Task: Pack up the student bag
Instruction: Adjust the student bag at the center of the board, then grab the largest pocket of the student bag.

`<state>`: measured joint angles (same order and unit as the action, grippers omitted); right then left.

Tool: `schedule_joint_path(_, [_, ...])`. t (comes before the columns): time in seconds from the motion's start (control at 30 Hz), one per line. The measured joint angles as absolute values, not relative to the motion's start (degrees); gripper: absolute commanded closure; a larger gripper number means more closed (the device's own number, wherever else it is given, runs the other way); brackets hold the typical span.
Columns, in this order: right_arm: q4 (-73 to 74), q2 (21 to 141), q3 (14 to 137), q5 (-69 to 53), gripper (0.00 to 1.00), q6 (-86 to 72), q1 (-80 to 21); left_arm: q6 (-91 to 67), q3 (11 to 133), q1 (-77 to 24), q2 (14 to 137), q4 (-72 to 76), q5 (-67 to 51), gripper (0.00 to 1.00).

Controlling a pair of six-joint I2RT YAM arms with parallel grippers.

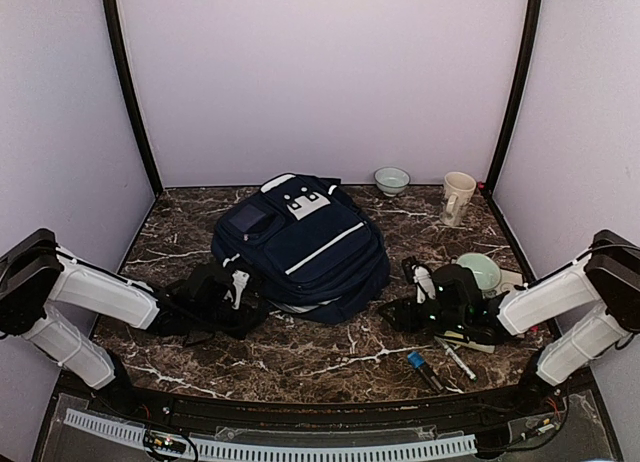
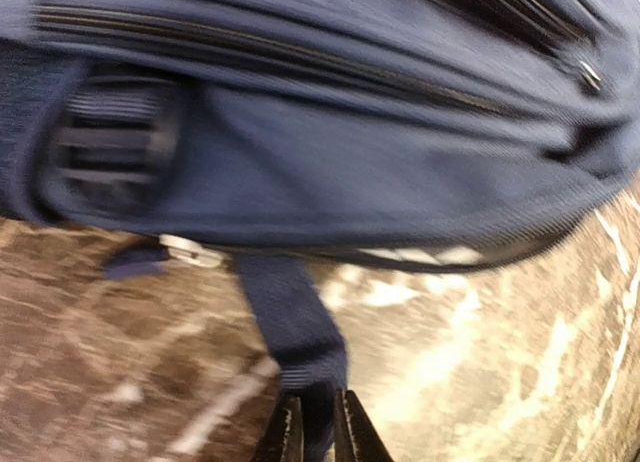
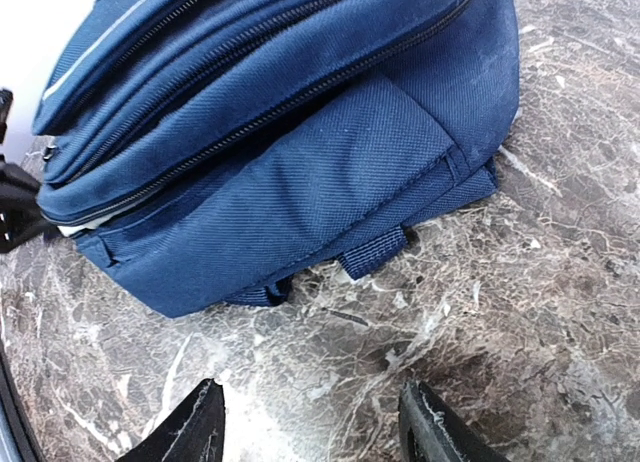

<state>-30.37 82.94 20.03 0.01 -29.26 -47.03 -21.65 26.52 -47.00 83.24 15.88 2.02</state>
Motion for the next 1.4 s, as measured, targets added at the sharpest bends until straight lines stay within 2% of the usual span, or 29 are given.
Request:
schedule_joint_path(0.2, [-30.41,79.35,18.26,-0.01,0.4,-29.47,-47.03,-21.87,28.25,-52.53,84.64,15.49,-1.96,0.86])
schedule_joint_path(0.43, [-30.11,76.31,16.56,0.01,0.4,-29.89,-47.03,-19.18,30.76,-58.85,82.96,14.39,-1.87,0.74])
schedule_joint_path(0.5, [-30.17,76.09,16.56,0.01,0.4,-29.95,-47.03,-18.83,31.31,-58.89,81.56,13.02,0.01,0.73])
schedule_joint_path(0.77, [-30.06,75.9,16.56,0.05,0.4,-30.11,-47.03,-19.99,32.88,-58.87,75.66,5.1,14.74,0.56])
schedule_joint_path(1.0, [-30.41,75.96,16.56,0.01,0.4,-30.13,-47.03,-22.13,32.88,-55.68,75.61,0.03,21.52,0.55])
schedule_joint_path(1.4, [-30.96,76.01,16.43,-0.01,0.4,-30.79,-47.03,-20.08,31.99,-46.24,79.7,5.43,14.98,0.57])
